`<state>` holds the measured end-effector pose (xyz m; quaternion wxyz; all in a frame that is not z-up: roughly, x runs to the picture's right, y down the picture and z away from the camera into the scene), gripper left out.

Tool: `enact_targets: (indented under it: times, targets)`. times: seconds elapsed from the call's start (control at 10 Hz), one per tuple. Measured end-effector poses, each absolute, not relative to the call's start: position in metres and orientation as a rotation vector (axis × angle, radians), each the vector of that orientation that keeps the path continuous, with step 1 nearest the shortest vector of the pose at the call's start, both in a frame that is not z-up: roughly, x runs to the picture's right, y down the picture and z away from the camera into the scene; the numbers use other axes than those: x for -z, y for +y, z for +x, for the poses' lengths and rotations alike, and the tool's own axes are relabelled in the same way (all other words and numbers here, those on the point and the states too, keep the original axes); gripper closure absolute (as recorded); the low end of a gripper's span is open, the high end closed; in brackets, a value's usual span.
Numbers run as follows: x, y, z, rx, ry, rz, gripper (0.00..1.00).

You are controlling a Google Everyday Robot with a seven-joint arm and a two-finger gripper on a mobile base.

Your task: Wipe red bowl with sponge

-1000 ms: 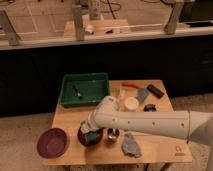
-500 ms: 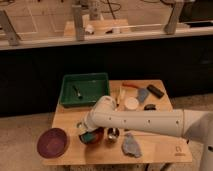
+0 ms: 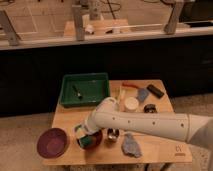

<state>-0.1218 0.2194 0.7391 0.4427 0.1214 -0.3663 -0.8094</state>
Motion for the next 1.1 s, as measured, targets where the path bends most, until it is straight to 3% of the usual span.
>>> enact_targets:
  times: [1.1]
  targets:
    - [-0.749, 0.207, -0.094, 2.045, -0.788, 0.173, 1.00]
